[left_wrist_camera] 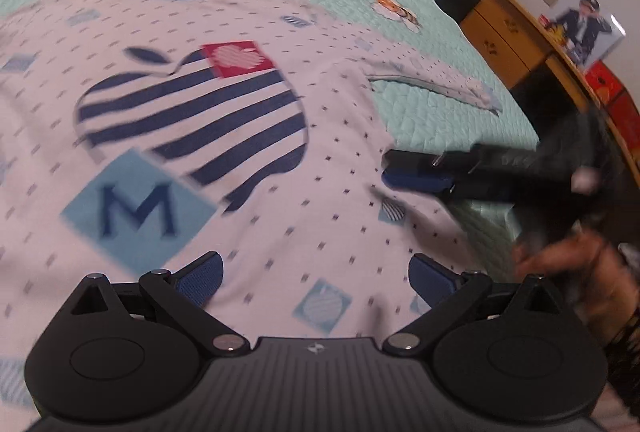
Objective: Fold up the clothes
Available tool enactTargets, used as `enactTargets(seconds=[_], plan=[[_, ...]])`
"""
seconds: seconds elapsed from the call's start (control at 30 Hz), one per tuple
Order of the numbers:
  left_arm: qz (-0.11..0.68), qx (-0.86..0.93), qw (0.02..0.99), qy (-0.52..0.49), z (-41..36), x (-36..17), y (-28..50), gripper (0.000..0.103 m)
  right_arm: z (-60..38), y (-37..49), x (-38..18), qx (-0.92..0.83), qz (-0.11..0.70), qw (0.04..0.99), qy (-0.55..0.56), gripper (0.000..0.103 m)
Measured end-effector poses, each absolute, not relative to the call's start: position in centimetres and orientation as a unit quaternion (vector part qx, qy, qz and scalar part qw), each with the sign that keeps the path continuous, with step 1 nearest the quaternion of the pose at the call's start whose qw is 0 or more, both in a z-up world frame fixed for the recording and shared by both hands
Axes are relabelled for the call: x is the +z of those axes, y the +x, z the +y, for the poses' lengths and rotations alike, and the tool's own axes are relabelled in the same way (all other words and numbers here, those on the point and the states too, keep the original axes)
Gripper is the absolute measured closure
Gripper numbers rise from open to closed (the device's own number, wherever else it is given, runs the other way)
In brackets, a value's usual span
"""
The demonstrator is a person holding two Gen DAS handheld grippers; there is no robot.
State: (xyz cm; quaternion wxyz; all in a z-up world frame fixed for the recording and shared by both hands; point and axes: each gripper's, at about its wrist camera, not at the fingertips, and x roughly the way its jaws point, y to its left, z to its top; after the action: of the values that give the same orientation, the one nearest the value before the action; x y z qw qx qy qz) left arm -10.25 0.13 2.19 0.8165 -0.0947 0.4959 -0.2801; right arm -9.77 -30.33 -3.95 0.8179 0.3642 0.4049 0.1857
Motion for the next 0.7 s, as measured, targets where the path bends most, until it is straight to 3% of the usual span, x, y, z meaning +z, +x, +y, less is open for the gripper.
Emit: enactTargets(seconds=[0.1, 0.23, 0.4, 0.7], plan=[[0.474, -0.249, 0.831, -0.147, 4.0, 3.0, -11.2, 0.015, -30.7, -11.3, -2.5, 0.155, 0.403, 0.826, 0.363, 0.069], [0.411, -0.158, 0.872, -0.213, 10.0, 3.9, -12.5, 0.015, -28.8, -12.7, 0.3, 0.158, 0.39, 0.853, 0.308, 0.032], [0.353, -0.006, 0.9, -0.256, 17.7, 4.2, -12.4, 0.016, -25.3, -11.9, 0.4, 0.122, 0.428, 0.861, 0.248, 0.032], [0.267, 0.137, 0.908, -0.293, 30.8, 4.7, -12.3, 0.016, -17.6, -11.3, 2.2, 0.197, 0.391, 0.878, 0.194, 0.032]])
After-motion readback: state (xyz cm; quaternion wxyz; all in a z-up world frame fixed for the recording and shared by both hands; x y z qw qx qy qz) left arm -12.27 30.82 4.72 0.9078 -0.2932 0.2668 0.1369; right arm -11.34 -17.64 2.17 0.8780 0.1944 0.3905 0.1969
